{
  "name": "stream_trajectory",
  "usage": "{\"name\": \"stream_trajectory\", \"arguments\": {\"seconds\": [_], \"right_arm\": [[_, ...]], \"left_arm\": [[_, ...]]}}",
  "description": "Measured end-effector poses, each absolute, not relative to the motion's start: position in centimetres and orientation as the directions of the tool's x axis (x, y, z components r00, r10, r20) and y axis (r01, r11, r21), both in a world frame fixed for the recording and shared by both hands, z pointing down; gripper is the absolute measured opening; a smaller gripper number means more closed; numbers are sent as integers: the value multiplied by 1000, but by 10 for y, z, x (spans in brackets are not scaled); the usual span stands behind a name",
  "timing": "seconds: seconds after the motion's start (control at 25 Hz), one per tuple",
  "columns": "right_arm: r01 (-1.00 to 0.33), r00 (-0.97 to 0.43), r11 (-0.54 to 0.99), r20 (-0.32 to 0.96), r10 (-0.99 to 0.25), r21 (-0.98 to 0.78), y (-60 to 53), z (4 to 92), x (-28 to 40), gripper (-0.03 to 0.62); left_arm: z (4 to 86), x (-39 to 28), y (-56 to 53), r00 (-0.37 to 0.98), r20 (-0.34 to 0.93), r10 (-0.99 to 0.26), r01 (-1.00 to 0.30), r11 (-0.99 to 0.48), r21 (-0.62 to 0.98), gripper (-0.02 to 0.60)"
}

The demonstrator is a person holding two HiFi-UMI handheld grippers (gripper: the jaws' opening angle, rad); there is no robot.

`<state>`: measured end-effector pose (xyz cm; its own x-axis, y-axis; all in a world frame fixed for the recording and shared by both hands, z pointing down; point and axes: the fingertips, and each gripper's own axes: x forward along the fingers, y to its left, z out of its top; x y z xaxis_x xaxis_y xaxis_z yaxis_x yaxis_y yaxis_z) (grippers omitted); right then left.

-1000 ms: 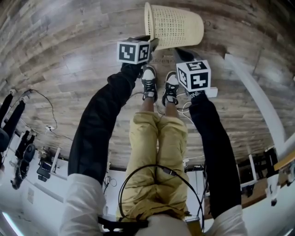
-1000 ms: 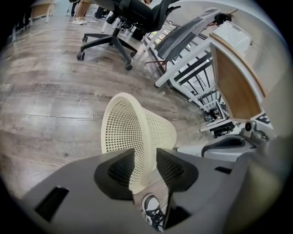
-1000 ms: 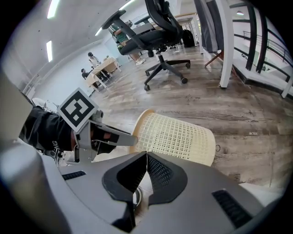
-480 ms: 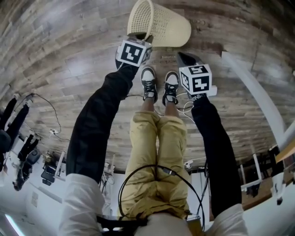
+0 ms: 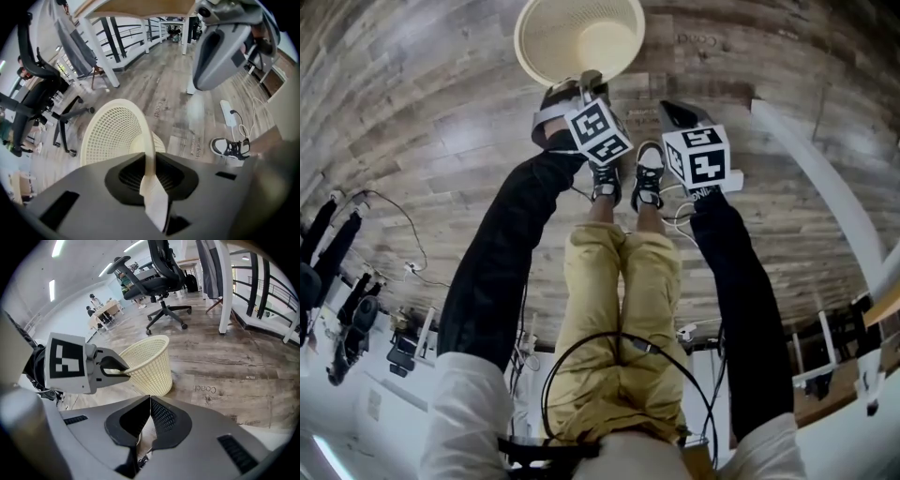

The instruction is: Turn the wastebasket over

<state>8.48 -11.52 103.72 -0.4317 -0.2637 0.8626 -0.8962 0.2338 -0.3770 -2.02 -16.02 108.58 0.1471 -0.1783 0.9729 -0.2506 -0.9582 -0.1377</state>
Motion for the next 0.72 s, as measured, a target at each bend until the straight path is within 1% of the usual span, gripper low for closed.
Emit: {"name": "stream_trajectory", "arguments": {"seconds": [0.12, 0.24, 0.32, 0.36, 0.44, 0.52, 0.72], "right_arm": [[-897, -429, 232, 870, -243, -377, -101, 1042, 87, 21], [-897, -425, 238, 876, -229, -373, -93, 1043, 90, 21], [-897, -422, 243, 878, -226, -369, -91, 1043, 93, 21], [-897, -421, 244, 878, -227, -368, -91, 1043, 95, 21], [-898, -421, 243, 877, -232, -367, -93, 1042, 97, 21], [-899, -420, 241, 876, -239, -366, -95, 1038, 98, 21], [-897, -427, 247, 866, -260, -367, -100, 1018, 93, 21]], "left_arm": [[1100, -24, -124, 128, 987, -101, -220, -973, -71, 57], [1111, -31, -99, 121, 993, -8, -244, -970, 22, 58], [1115, -32, -85, 128, 989, 80, -254, -961, 110, 66], [1117, -33, -78, 128, 984, 126, -250, -956, 155, 84], [1117, -33, -67, 123, 973, 194, -232, -948, 218, 150], [1114, -32, -64, 126, 967, 220, -217, -945, 243, 166], [1090, -26, -67, 153, 961, 230, -213, -942, 260, 166]]}}
